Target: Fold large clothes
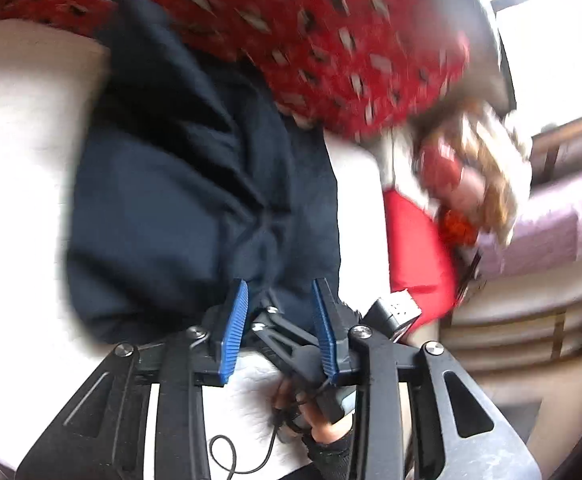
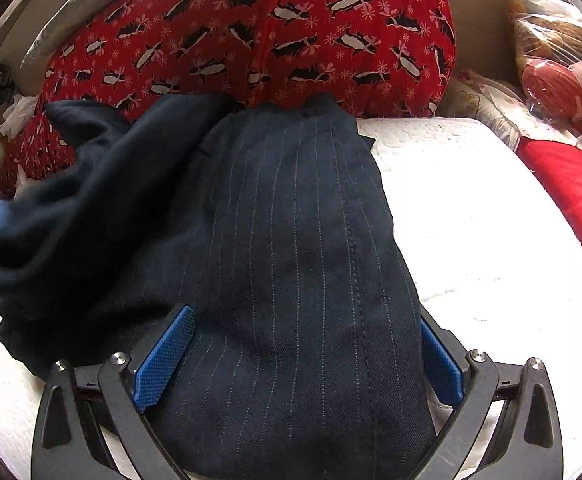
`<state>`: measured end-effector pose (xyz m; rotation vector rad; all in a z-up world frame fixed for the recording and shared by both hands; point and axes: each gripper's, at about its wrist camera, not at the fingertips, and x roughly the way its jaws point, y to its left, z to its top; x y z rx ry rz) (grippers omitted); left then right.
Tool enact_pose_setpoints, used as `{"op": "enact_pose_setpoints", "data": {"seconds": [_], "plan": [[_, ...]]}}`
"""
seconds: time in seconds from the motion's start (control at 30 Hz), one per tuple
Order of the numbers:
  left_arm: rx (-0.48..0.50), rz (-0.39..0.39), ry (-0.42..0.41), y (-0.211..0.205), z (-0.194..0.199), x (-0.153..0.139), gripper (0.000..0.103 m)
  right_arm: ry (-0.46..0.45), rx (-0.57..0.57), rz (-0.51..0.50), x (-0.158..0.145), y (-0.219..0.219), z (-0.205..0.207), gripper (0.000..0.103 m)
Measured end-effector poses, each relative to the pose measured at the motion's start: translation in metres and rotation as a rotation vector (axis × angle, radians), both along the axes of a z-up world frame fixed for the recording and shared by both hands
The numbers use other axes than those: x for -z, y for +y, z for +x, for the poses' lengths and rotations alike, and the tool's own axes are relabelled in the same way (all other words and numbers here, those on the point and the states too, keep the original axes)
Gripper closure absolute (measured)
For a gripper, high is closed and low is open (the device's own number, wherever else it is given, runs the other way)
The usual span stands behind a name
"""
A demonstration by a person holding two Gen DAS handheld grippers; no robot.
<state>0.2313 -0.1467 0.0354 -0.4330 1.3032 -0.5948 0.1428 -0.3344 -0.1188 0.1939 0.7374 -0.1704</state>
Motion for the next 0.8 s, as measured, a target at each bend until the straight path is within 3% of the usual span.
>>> {"op": "enact_pose_setpoints", "data": {"seconds": [0.17, 0.23, 0.3, 0.37, 0.5, 0.63, 0.67, 0.73, 0.77, 0.8], "plan": [[-0.26, 0.074, -0.024, 0.076, 0.016, 0.009, 0.071, 0.039, 0.003, 0.044, -0.016, -0.016, 0.0, 0.005], [-0.292, 0.133, 0.013, 0.084, 0.025, 0.028, 0.071, -0.013, 0.032, 0.102, -0.033, -0.029, -0.009, 0.006], [-0.267, 0.141, 0.074, 0.08, 0.029, 0.055, 0.071, -0.107, 0.038, 0.174, -0.057, -0.04, -0.017, 0.004], [-0.233, 0.13, 0.122, 0.072, 0.026, 0.078, 0.071, -0.134, 0.009, 0.234, -0.074, -0.042, -0.01, 0.004], [-0.215, 0.145, 0.09, 0.07, 0.015, 0.088, 0.062, -0.068, -0.119, 0.323, -0.09, -0.027, 0.037, 0.005], [-0.205, 0.106, 0.104, 0.08, 0.016, 0.088, 0.062, 0.034, -0.18, 0.304, -0.081, 0.005, 0.084, 0.009], [-0.202, 0.102, 0.103, 0.086, 0.015, 0.089, 0.06, 0.055, -0.207, 0.3, -0.077, 0.017, 0.094, 0.016], [-0.197, 0.102, 0.101, 0.089, 0.012, 0.09, 0.059, 0.093, -0.262, 0.245, -0.072, 0.042, 0.108, 0.043], [-0.197, 0.098, 0.103, 0.091, 0.012, 0.089, 0.059, 0.11, -0.289, 0.165, -0.072, 0.058, 0.113, 0.074], [-0.197, 0.092, 0.108, 0.093, 0.011, 0.088, 0.059, 0.117, -0.313, 0.092, -0.073, 0.071, 0.113, 0.087]]}}
